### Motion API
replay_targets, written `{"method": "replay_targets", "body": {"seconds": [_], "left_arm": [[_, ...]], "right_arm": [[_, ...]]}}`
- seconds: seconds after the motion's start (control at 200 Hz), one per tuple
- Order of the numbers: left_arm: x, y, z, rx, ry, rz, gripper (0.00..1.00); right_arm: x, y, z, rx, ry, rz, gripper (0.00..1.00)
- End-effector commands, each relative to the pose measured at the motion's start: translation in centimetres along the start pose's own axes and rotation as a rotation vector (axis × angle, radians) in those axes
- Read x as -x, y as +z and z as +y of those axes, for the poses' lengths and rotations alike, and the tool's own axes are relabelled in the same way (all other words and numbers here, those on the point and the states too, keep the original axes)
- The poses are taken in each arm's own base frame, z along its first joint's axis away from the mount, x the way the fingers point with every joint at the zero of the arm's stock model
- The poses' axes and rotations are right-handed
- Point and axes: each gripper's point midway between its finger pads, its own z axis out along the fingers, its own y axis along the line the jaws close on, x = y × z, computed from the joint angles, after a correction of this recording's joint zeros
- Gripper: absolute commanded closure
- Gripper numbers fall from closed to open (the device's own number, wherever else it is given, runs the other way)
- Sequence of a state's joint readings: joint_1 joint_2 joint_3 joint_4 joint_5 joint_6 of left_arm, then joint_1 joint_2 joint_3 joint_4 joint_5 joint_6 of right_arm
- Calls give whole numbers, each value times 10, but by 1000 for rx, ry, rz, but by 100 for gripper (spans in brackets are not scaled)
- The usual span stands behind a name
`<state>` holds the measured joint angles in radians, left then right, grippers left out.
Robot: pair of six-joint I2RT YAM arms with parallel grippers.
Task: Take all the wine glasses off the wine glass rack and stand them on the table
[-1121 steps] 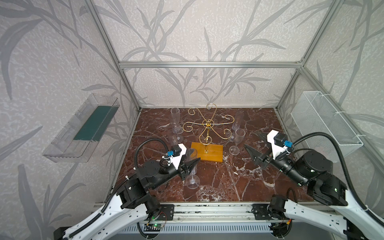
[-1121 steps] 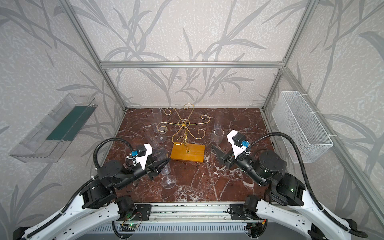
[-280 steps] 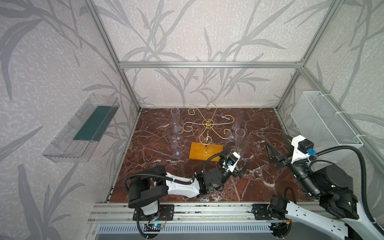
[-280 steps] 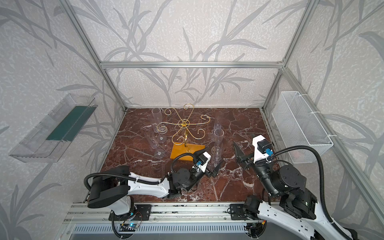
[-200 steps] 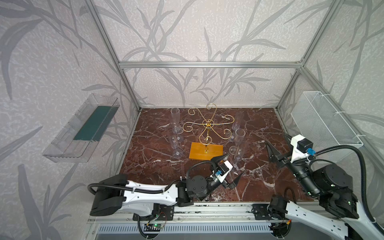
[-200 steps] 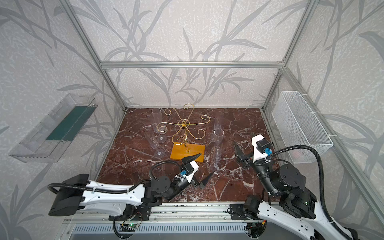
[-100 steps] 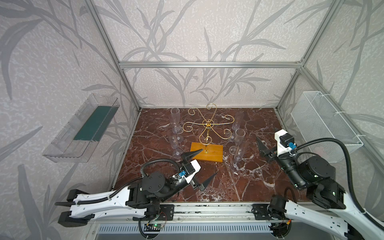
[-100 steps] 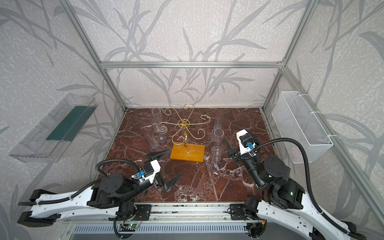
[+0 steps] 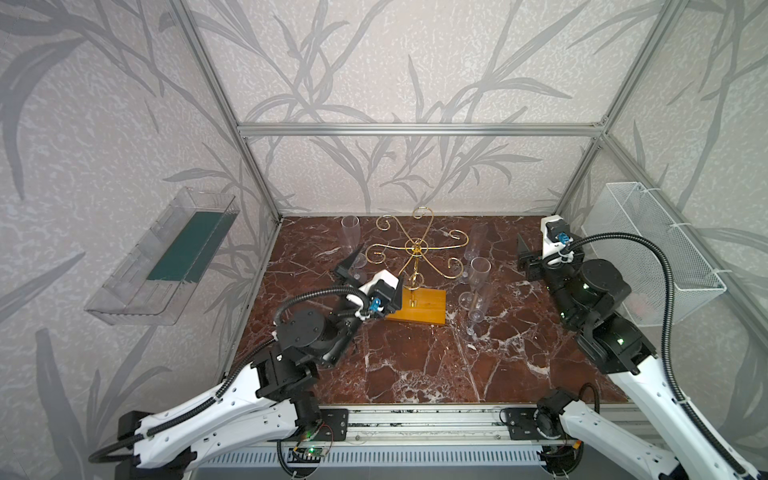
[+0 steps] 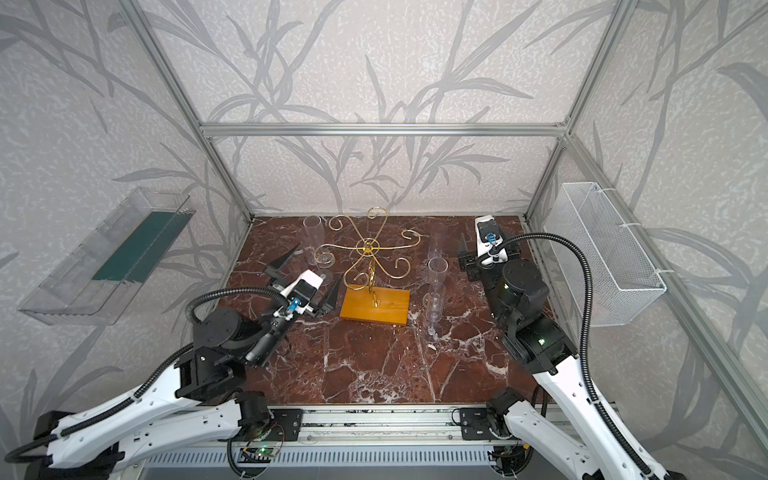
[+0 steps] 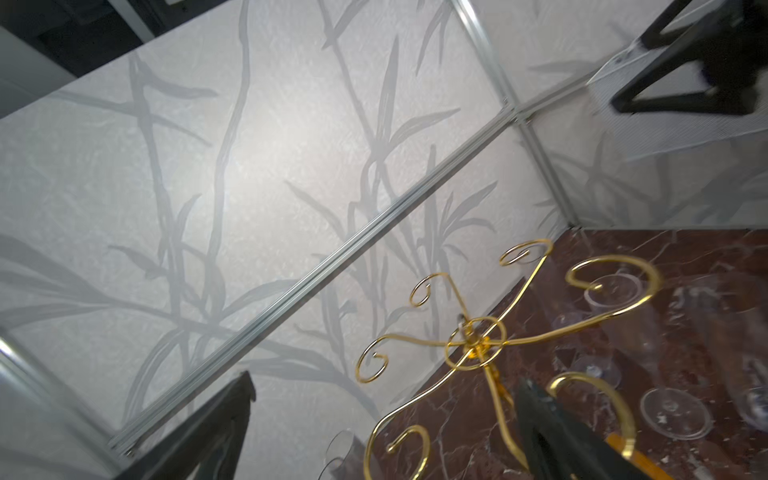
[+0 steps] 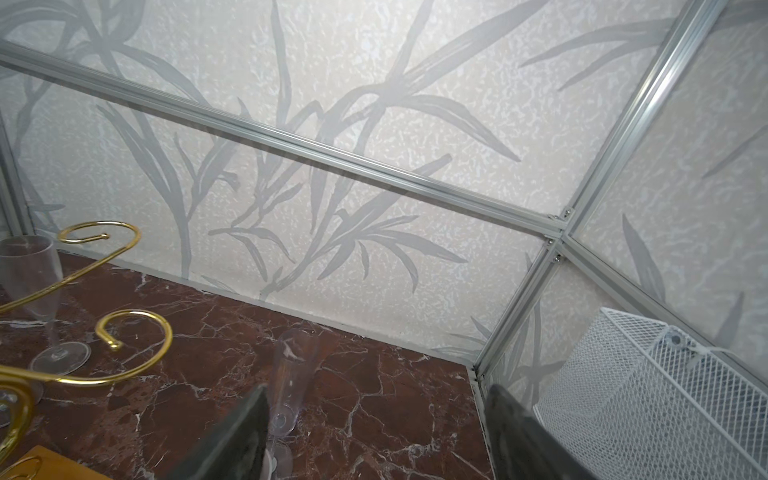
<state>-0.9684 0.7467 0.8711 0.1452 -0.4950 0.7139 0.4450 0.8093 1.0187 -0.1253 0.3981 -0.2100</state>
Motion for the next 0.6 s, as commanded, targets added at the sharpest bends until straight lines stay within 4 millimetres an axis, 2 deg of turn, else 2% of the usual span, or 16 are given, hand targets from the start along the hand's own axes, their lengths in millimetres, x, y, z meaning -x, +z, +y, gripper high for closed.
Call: {"method": "replay_targets", "body": {"seconds": [0.0, 0.14, 0.245, 0.335, 0.45, 0.595], "left_arm": [[-5, 7, 44, 96, -54, -2, 1], [-51, 18, 92, 212, -102, 127, 1], [-106, 16, 135, 349, -220, 233, 0], [-159, 2, 167, 488, -386, 295, 0], [-221, -15, 172, 586, -500, 388, 0], [-298, -30, 147, 659, -580, 521, 1]], "right_arm": [[-1, 9, -12, 7, 98, -19, 20], [-34, 25, -31, -35, 108, 38, 20], [-68, 33, -49, -84, 142, 96, 19], [-101, 36, -63, -114, 203, 145, 19], [-143, 37, -65, -112, 245, 202, 19], [-191, 37, -57, -106, 254, 289, 19]]}}
